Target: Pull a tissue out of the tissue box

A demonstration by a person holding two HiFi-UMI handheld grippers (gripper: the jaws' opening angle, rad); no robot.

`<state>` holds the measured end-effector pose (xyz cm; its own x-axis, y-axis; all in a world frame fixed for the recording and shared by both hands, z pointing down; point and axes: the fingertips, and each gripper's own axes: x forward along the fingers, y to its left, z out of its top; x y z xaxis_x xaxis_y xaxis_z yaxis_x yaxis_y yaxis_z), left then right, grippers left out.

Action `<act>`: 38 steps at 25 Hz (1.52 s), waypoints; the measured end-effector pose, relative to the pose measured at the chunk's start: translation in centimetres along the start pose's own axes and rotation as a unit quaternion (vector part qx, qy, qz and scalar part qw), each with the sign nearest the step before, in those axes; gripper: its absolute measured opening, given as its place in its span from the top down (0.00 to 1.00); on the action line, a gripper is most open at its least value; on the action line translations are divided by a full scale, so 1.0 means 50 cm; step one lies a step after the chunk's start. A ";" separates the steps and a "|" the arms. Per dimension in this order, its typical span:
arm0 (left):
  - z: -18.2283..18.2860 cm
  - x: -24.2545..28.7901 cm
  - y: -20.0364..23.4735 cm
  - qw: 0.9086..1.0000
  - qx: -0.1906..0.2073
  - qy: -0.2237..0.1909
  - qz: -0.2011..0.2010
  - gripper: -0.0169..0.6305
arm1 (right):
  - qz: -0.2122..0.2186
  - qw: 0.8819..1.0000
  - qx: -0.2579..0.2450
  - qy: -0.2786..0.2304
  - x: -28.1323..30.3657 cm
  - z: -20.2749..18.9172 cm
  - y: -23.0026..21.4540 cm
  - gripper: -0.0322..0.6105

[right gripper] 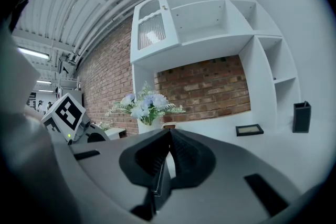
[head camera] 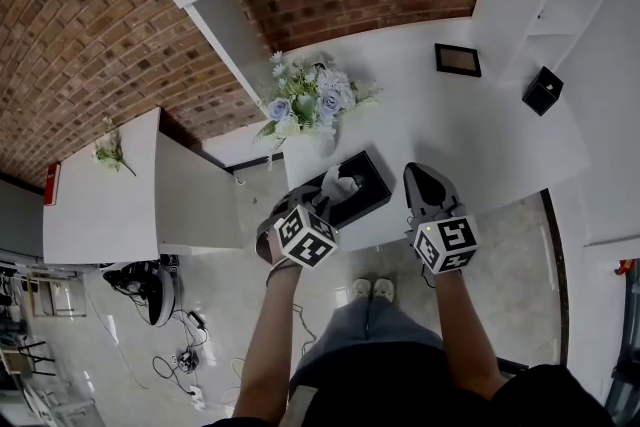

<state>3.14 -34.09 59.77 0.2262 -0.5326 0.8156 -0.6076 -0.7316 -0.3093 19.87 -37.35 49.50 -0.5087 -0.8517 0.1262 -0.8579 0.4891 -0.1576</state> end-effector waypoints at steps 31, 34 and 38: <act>0.080 -0.104 0.046 0.990 0.053 -0.078 0.102 0.95 | -0.013 1.000 0.001 -0.002 -0.014 0.009 0.003 0.95; 0.093 -0.122 0.051 0.988 0.061 -0.089 0.113 0.95 | -0.013 1.000 0.000 -0.003 -0.016 0.010 0.007 0.95; 0.111 -0.147 0.049 0.984 0.066 -0.112 0.118 0.95 | -0.014 1.000 0.000 -0.007 -0.018 0.015 0.010 0.95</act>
<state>4.19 -34.32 50.29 0.2616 -0.7646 0.5890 -0.5619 -0.6168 -0.5512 19.94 -36.47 48.58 -0.4834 -0.8675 0.1173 -0.8719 0.4651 -0.1535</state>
